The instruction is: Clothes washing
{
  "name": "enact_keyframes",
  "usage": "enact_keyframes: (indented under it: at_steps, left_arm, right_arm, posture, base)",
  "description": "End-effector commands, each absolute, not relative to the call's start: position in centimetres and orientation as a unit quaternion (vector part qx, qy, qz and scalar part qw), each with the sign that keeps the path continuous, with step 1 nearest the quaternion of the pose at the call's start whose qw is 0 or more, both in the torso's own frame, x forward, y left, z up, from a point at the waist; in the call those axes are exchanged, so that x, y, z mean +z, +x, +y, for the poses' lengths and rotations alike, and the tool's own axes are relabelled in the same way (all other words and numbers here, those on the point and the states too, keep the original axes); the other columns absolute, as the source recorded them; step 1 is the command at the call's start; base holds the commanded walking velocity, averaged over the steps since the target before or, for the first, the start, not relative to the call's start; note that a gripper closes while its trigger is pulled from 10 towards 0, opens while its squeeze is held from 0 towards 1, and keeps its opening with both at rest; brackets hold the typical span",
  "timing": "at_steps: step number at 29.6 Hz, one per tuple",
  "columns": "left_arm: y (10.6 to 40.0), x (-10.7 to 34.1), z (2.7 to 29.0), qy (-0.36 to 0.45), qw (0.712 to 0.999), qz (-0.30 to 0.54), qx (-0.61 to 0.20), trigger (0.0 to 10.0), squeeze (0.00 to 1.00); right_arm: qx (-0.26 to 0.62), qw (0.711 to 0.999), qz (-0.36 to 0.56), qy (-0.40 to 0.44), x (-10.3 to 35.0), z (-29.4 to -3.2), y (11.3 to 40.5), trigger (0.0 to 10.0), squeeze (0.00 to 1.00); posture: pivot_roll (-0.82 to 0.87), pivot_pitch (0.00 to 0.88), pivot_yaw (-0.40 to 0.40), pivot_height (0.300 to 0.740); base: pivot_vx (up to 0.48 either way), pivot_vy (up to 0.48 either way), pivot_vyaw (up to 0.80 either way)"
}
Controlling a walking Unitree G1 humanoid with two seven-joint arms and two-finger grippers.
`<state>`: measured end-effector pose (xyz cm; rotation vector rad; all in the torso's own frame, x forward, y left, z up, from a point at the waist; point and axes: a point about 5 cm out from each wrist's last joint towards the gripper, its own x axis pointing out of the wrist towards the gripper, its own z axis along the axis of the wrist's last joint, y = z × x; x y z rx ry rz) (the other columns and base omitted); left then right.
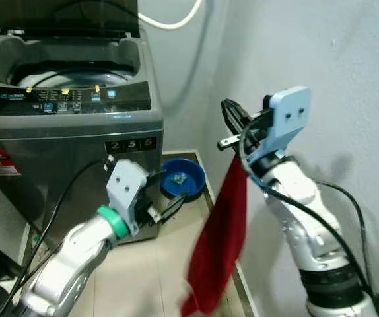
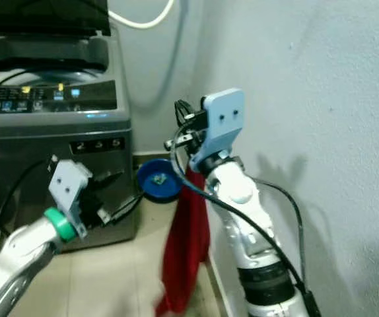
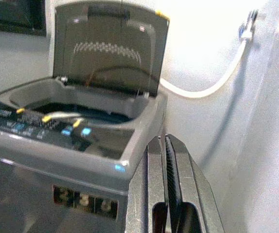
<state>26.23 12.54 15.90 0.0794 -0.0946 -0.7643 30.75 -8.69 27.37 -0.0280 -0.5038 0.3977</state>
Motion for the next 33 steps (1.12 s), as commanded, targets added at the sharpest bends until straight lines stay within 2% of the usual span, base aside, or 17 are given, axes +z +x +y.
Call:
enact_keyframes:
  at_steps: [1,7,10,12,13,16,20,33]
  left_arm:
    - [25.5,15.4,12.4,0.037,0.922,-0.024,-0.385,10.0,0.0]
    - [25.0,15.2,12.4,0.035,0.925,-0.009,-0.379,10.0,0.0]
    - [25.3,15.7,12.5,0.021,0.939,-0.017,-0.342,10.0,0.0]
    - [26.2,16.6,13.0,0.004,0.959,-0.044,-0.28,10.0,0.0]
    - [26.2,16.6,13.0,0.004,0.959,-0.044,-0.28,10.0,0.0]
    - [27.0,18.3,13.5,-0.011,0.972,-0.081,-0.22,10.0,0.0]
    - [27.5,19.8,13.8,-0.016,0.976,-0.112,-0.186,10.0,0.0]
    - [28.3,20.9,13.9,-0.027,0.983,-0.125,-0.134,10.0,0.0]
  right_arm:
    - [0.2,0.936,-0.289,-0.013,28.7,-8.0,30.0,10.0,0.0]
    - [0.207,0.932,-0.299,-0.007,28.8,-7.2,29.6,10.0,0.0]
    - [0.204,0.934,-0.293,-0.008,28.0,-6.8,29.4,10.0,0.0]
    - [0.195,0.942,-0.272,0.002,27.0,-7.0,29.6,10.0,0.0]
    - [0.195,0.942,-0.272,0.002,27.0,-7.0,29.6,10.0,0.0]
    - [0.155,0.961,-0.224,0.05,25.4,-7.9,30.3,10.0,0.0]
    - [0.106,0.974,-0.184,0.081,23.9,-9.0,31.1,10.0,0.0]
    - [0.089,0.976,-0.167,0.104,22.9,-9.2,31.6,10.0,0.0]
  posture:
    - [0.11,0.057,-0.053,0.74]
    - [0.11,0.057,-0.053,0.74]
    - [0.11,0.06,-0.055,0.74]
    - [0.11,0.062,-0.057,0.74]
    - [0.11,0.062,-0.057,0.74]
    - [0.12,0.063,-0.06,0.74]
    - [0.13,0.063,-0.062,0.74]
    - [0.14,0.047,-0.064,0.74]
  base:
    - [0.0,0.0,0.0]
    - [0.0,0.0,0.0]
    - [0.0,0.0,0.0]
    - [0.0,0.0,0.0]
    - [0.0,0.0,0.0]
    - [0.0,0.0,0.0]
    - [0.0,0.0,0.0]
    - [0.0,0.0,0.0]
